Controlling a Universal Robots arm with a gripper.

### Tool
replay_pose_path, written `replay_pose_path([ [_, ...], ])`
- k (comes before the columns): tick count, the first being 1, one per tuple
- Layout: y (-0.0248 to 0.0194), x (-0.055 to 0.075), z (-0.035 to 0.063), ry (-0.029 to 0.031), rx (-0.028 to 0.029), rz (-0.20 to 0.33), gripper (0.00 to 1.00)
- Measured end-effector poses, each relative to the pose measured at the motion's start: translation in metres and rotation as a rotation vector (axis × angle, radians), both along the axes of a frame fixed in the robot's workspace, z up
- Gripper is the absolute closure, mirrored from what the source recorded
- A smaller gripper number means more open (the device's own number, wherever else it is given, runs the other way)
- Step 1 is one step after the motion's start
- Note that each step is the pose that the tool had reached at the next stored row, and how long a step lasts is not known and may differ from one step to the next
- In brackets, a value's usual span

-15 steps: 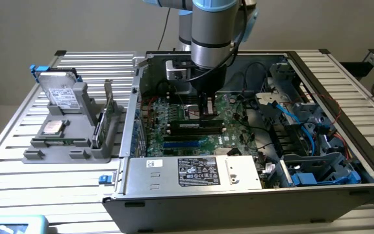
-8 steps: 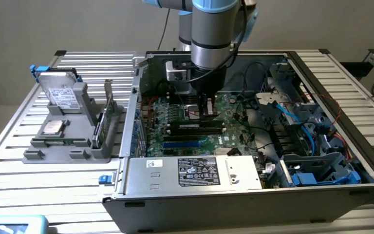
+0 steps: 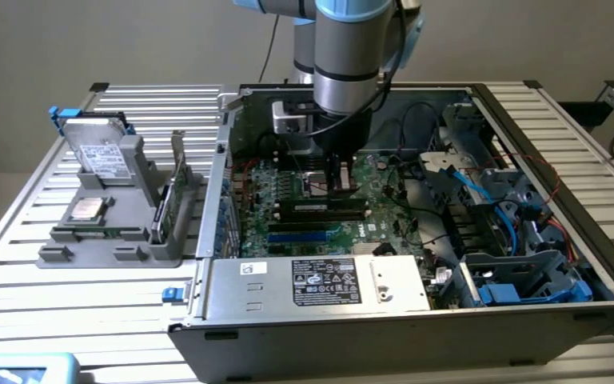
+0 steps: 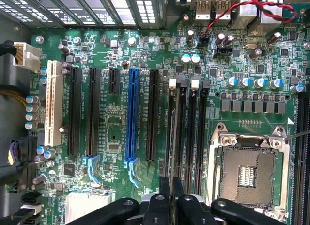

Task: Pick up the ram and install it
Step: 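Insert the ram into the slot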

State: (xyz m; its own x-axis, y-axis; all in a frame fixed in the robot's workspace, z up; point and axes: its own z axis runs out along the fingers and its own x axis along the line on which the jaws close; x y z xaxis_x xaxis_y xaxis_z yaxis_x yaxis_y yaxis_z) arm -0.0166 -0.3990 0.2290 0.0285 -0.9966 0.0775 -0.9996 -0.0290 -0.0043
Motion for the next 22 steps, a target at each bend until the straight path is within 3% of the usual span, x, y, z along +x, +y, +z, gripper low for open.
replay_pose_path([
  [22, -0.0001, 0.0, -0.0038, -0.0002, -0.0026, 0.003, 0.86],
])
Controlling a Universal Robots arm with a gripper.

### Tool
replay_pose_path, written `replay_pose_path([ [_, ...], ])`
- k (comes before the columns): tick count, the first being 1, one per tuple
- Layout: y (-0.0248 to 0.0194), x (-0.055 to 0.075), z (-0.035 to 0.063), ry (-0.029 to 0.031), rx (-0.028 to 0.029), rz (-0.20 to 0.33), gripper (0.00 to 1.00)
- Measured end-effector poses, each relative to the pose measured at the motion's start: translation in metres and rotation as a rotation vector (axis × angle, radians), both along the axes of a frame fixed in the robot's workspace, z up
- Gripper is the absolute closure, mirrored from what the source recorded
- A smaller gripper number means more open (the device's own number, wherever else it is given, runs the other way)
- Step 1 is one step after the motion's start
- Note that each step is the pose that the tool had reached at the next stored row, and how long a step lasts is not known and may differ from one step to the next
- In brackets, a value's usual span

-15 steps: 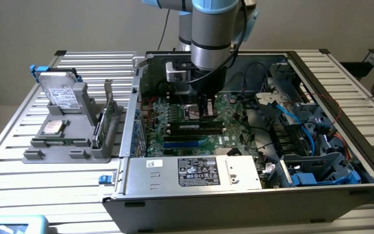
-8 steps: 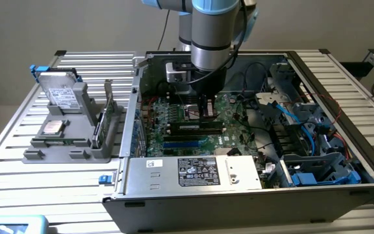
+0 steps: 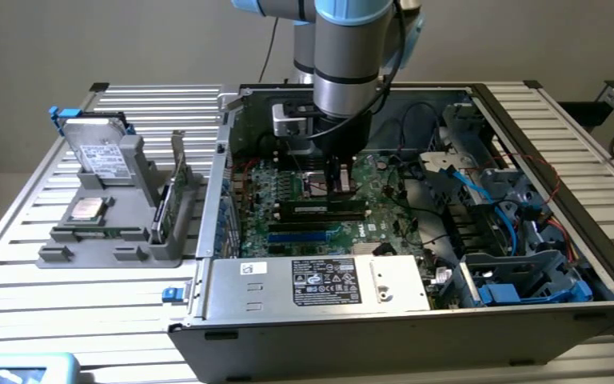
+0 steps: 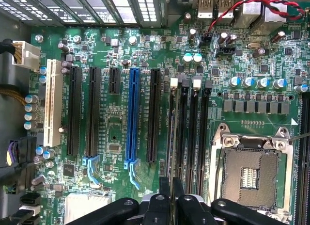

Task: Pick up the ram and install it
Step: 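Insert the ram into the slot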

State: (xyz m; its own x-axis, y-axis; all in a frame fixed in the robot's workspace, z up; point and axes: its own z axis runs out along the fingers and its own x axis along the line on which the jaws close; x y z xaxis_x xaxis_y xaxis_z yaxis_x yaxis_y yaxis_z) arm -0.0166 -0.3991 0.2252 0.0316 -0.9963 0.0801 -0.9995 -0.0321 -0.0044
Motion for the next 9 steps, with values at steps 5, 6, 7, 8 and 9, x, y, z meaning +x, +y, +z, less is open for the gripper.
replay_pose_path([
  [5, 0.0, -0.0001, 0.0, 0.0001, -0.0012, 0.0, 0.86],
  [6, 0.0, -0.0001, -0.0001, 0.0001, -0.0012, 0.0, 0.86],
  [7, 0.0, 0.0, -0.0001, 0.0001, -0.0012, 0.0, 0.86],
  [8, 0.0, -0.0001, -0.0001, 0.0001, -0.0012, 0.0, 0.86],
  [9, 0.0, 0.0, -0.0001, 0.0001, -0.0011, 0.001, 0.86],
])
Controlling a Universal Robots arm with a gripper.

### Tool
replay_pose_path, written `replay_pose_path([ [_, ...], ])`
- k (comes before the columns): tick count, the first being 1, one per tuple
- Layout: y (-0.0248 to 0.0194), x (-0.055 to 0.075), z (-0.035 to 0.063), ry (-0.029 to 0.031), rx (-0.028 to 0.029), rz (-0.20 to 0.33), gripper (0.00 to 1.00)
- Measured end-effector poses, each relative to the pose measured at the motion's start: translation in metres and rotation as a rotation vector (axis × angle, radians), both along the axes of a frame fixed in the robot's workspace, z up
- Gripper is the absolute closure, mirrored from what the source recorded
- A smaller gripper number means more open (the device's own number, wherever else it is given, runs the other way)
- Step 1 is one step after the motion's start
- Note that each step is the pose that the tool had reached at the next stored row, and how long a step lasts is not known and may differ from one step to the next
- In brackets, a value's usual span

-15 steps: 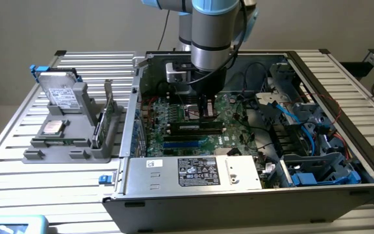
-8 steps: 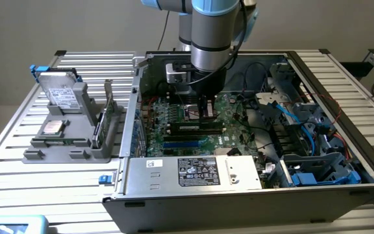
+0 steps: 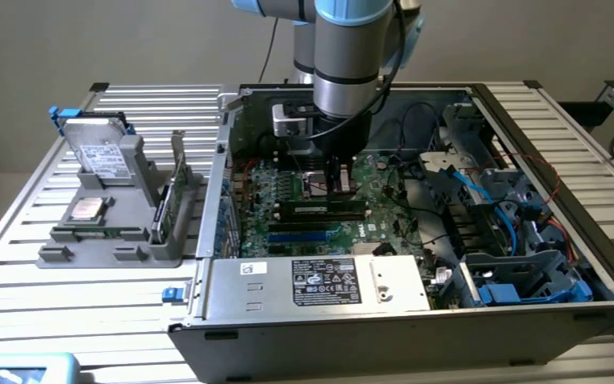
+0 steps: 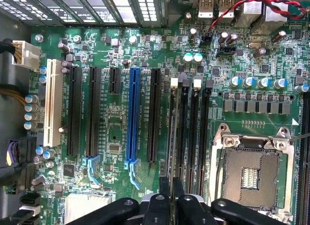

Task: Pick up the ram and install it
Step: 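Insert the ram into the slot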

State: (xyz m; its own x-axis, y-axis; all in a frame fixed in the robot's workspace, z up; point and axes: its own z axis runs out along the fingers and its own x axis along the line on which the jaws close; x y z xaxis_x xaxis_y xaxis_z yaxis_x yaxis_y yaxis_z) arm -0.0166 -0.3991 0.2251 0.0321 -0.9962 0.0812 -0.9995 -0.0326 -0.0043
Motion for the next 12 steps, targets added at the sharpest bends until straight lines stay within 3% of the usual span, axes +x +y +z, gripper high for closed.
replay_pose_path([
  [12, 0.0, 0.0, 0.0005, 0.0, -0.0003, 0.016, 0.86],
])
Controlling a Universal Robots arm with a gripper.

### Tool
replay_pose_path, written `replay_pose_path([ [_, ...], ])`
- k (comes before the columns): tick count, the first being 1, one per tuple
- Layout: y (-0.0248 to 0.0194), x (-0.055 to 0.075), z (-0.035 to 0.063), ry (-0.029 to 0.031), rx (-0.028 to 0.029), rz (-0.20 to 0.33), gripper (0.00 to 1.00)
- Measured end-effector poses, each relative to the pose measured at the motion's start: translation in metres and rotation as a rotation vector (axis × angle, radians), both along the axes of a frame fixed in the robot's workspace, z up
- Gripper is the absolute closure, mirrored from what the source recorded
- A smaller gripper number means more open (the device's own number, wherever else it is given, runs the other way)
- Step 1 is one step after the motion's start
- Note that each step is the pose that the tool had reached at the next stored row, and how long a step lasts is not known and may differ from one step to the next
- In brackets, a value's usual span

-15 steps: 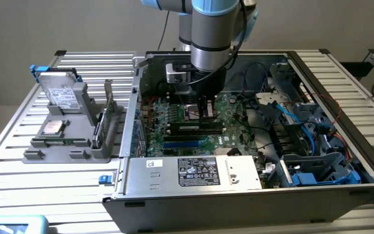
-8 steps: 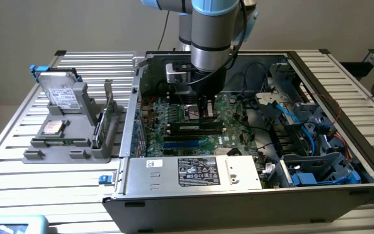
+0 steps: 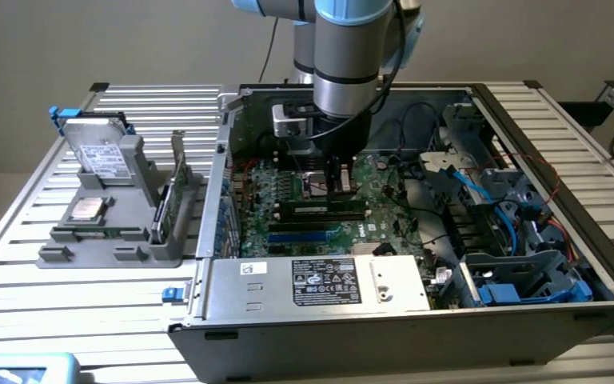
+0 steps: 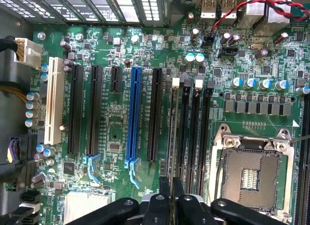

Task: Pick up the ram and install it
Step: 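Insert the ram into the slot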

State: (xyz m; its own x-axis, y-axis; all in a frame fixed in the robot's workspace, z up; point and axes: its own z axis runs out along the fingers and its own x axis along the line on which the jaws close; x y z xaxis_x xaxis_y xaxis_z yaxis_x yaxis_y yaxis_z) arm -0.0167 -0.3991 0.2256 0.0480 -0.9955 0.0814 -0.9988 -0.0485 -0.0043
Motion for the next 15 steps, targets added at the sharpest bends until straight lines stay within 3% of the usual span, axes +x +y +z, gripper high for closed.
replay_pose_path([
  [15, 0.0001, -0.0002, 0.0017, -0.0001, 0.0001, 0.0, 0.86],
])
